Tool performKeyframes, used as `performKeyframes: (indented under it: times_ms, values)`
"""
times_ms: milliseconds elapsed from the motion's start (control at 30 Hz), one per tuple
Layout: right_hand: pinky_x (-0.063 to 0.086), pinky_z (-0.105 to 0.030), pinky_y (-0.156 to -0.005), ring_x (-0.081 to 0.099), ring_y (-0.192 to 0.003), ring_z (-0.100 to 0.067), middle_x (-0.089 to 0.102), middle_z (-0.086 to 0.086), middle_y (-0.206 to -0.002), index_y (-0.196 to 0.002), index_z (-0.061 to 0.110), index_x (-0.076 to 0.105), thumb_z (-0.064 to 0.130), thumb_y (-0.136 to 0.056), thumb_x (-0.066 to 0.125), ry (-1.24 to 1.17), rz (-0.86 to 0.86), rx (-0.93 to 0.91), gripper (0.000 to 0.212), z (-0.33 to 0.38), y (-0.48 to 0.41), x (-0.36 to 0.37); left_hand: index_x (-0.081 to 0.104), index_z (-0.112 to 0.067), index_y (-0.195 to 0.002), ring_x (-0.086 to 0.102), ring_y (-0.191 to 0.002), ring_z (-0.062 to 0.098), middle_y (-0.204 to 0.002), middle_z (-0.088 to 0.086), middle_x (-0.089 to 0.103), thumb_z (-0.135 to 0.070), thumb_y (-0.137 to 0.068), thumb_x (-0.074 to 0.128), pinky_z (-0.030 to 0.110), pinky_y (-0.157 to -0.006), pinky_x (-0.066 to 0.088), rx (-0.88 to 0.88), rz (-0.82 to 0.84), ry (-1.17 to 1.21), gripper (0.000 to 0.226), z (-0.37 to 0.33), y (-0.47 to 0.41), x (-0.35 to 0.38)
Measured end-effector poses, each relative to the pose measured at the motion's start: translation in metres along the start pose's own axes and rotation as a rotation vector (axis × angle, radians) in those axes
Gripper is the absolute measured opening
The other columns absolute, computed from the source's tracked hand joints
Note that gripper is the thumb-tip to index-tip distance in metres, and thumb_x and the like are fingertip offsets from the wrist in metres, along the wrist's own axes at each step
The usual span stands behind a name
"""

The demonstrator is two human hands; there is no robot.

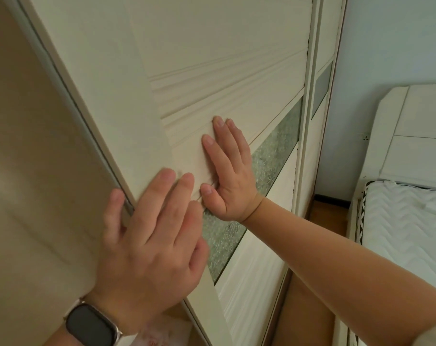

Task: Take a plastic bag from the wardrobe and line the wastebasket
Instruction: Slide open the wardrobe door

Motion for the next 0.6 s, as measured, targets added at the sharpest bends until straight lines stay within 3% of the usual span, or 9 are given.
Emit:
performKeyframes:
  times_ms: [167, 367, 600]
  values:
    - [0.033, -0.068, -0.105, 0.038, -0.137, -0.051, 0.033, -0.023, -0.148, -0.14, 0.004, 0.038, 0.051, -0.098, 0.025, 0.0, 0.006, -0.005, 0.064, -0.008, 0.0, -0.002, 0.07, -0.014, -0.098, 0.034, -0.136, 0.029, -0.13, 0.009, 0.064, -0.03, -0.079, 0.06, 0.056, -0.111, 0.02, -0.011, -0.008, -0.009, 0.026, -0.005, -0.005, 0.006]
    - [0.034, -0.067, -0.105, 0.038, -0.137, -0.051, 0.033, -0.026, -0.148, -0.141, 0.003, 0.038, 0.049, -0.098, 0.026, 0.03, 0.031, 0.004, 0.064, -0.009, -0.001, -0.004, 0.068, -0.012, -0.102, 0.04, -0.135, 0.029, -0.133, 0.01, 0.062, -0.03, -0.083, 0.057, 0.057, -0.11, 0.021, 0.0, 0.081, 0.011, 0.028, -0.004, -0.009, 0.003]
    - [0.036, -0.056, -0.109, 0.037, -0.141, -0.039, 0.037, -0.027, -0.151, -0.145, 0.004, 0.037, 0.041, -0.099, 0.042, 0.149, 0.181, 0.06, 0.059, 0.005, 0.004, -0.028, 0.064, -0.012, -0.118, 0.037, -0.14, 0.031, -0.146, 0.015, 0.05, -0.031, -0.084, 0.057, 0.057, -0.113, 0.025, 0.162, 0.226, 0.187, 0.04, -0.003, 0.02, -0.011]
Point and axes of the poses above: each hand's wrist, its own y-axis away from the middle knuckle, its own x-axis out of the palm, z = x × y, the point moved 5 cm from there along -y, towards the middle knuckle
